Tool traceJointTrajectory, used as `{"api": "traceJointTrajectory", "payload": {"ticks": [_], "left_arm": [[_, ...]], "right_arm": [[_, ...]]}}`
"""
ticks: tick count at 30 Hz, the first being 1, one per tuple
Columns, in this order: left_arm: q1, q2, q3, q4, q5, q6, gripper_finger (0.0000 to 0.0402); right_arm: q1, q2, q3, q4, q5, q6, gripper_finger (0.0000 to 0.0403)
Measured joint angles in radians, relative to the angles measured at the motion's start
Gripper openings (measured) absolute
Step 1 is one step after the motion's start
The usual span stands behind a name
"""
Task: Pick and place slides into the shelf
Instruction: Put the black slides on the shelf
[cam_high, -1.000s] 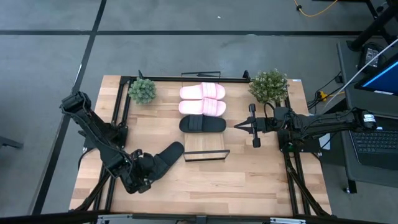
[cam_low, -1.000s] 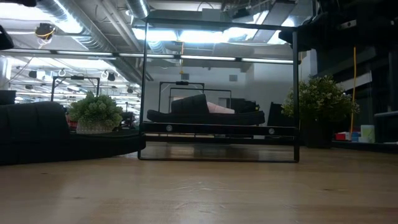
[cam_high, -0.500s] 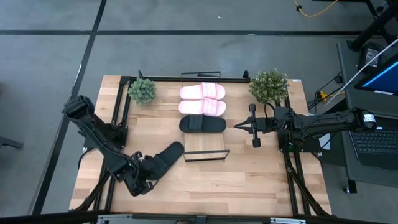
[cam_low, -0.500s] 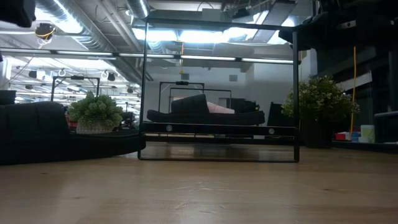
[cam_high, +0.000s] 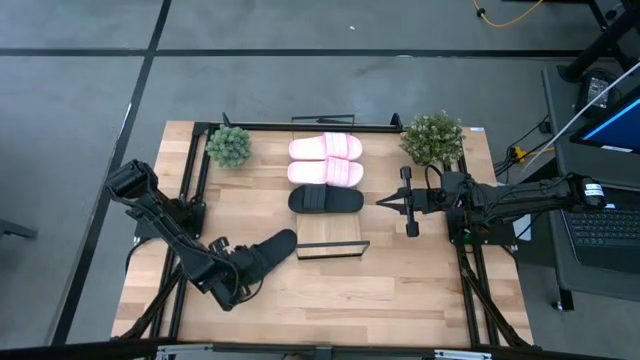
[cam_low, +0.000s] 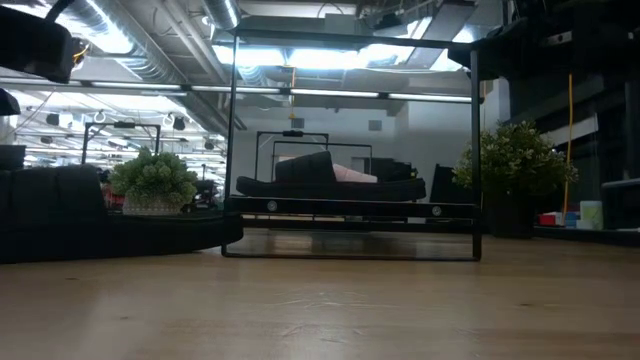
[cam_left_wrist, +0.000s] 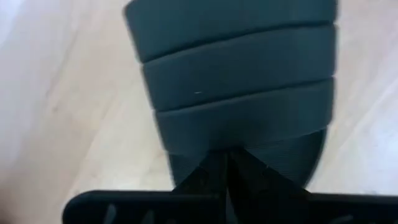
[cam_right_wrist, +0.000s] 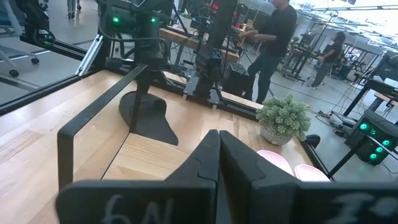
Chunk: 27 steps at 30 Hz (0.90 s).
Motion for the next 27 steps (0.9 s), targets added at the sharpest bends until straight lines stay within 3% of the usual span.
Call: {"api": "traceJointTrajectory", "payload": {"ticks": [12, 27], "left_arm": [[0.0, 0.0, 0.0, -0.068, -0.01, 0.008, 0.0], [0.0, 0.0, 0.0, -0.146, -0.097, 0.031, 0.0]], "right_arm": [[0.0, 0.0, 0.0, 0.0, 0.0, 0.0, 0.0014], [0.0, 0.0, 0.0, 0.0, 0.0, 0.0, 0.0014]]}}
